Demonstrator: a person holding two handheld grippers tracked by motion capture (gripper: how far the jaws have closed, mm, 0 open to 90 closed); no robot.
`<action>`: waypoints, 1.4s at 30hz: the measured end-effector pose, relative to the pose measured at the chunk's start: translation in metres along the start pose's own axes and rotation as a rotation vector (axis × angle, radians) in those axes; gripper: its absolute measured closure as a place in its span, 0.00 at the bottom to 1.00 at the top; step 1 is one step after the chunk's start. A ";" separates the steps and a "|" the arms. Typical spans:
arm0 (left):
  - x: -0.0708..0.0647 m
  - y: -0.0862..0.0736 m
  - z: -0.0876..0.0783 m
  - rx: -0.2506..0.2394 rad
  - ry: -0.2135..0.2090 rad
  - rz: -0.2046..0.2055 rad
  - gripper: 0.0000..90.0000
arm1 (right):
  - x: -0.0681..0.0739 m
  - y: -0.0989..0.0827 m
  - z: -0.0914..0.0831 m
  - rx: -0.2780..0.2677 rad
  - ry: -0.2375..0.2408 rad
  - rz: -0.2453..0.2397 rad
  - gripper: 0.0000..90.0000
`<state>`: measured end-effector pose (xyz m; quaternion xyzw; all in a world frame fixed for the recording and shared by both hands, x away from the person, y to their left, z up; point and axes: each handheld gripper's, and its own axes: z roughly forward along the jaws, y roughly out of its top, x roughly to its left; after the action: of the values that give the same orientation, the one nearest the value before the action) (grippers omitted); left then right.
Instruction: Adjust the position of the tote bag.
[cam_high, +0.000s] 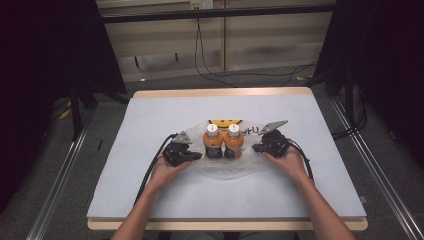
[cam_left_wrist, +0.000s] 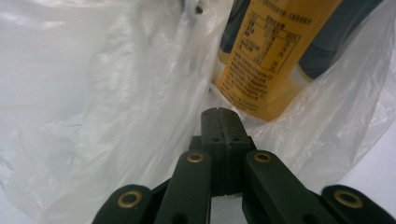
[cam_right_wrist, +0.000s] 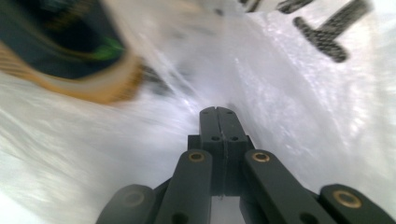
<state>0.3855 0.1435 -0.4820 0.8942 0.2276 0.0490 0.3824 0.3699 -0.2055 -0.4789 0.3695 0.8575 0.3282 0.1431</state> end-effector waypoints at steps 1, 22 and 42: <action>0.000 -0.001 0.000 -0.007 0.008 -0.008 1.00 | -0.003 -0.001 -0.002 0.006 -0.007 0.012 1.00; -0.003 0.013 0.000 0.009 -0.007 0.032 1.00 | 0.014 0.038 -0.005 -0.032 0.143 -0.060 1.00; 0.008 0.023 0.006 0.131 0.017 0.093 1.00 | 0.011 0.043 0.020 0.185 0.176 -0.134 1.00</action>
<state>0.4028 0.1288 -0.4704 0.9264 0.1915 0.0592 0.3186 0.3949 -0.1662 -0.4654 0.2930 0.9160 0.2686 0.0544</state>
